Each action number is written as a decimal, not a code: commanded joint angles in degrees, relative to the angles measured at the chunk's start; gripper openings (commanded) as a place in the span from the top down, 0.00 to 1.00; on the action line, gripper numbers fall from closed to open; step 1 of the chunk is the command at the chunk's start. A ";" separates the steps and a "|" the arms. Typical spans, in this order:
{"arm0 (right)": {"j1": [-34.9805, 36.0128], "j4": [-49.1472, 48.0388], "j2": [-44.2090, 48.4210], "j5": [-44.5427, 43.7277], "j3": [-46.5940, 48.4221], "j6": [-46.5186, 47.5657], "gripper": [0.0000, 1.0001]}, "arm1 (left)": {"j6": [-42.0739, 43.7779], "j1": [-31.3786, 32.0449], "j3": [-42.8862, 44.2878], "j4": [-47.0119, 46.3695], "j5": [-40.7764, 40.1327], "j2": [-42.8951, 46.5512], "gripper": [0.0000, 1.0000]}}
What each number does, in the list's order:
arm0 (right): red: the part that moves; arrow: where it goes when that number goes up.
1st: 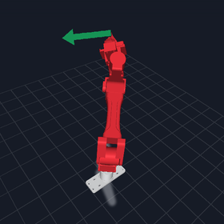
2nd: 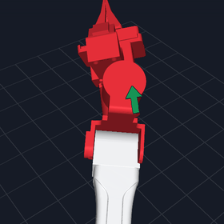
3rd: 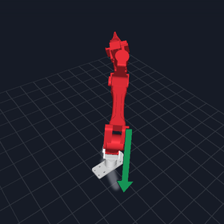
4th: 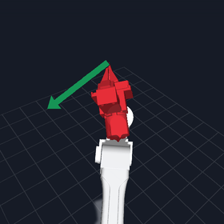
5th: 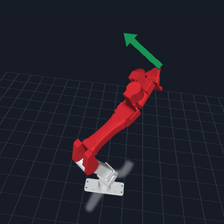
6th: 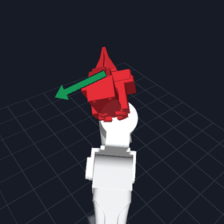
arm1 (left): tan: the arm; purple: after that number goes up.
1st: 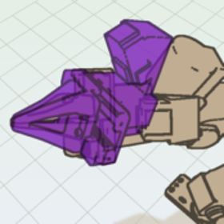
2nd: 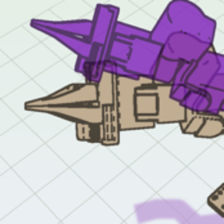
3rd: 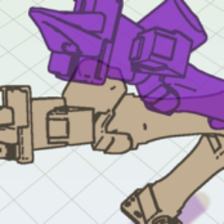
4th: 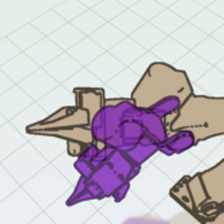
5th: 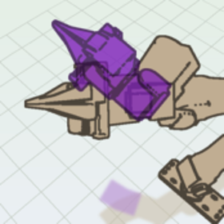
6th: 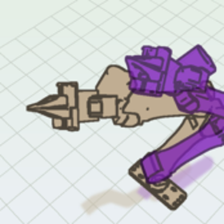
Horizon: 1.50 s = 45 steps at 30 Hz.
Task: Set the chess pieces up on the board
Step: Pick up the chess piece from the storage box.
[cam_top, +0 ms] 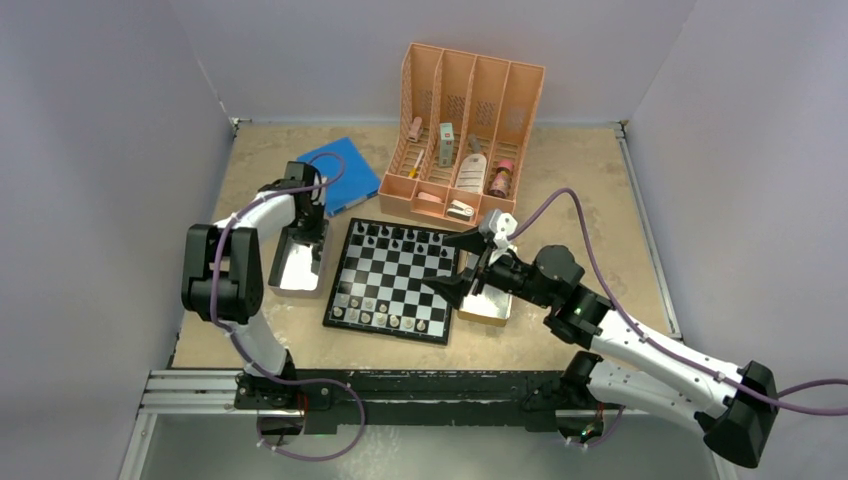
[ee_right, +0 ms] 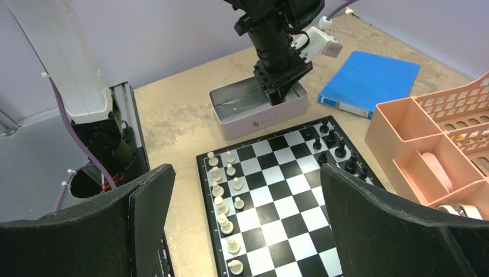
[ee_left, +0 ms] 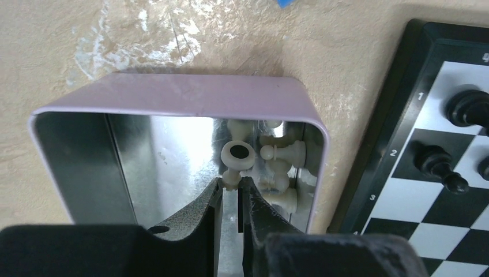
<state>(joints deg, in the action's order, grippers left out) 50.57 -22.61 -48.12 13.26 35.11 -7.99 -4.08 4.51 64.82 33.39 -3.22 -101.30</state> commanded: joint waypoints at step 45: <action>2.30 -1.45 -24.37 10.33 12.51 67.71 0.48 | -6.02 11.81 -6.48 3.51 58.66 34.00 1.00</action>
<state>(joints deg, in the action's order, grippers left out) 51.42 -25.47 -70.96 23.77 43.75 48.42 -9.47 15.86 59.55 38.30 49.04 -68.03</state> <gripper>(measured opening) 0.544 0.122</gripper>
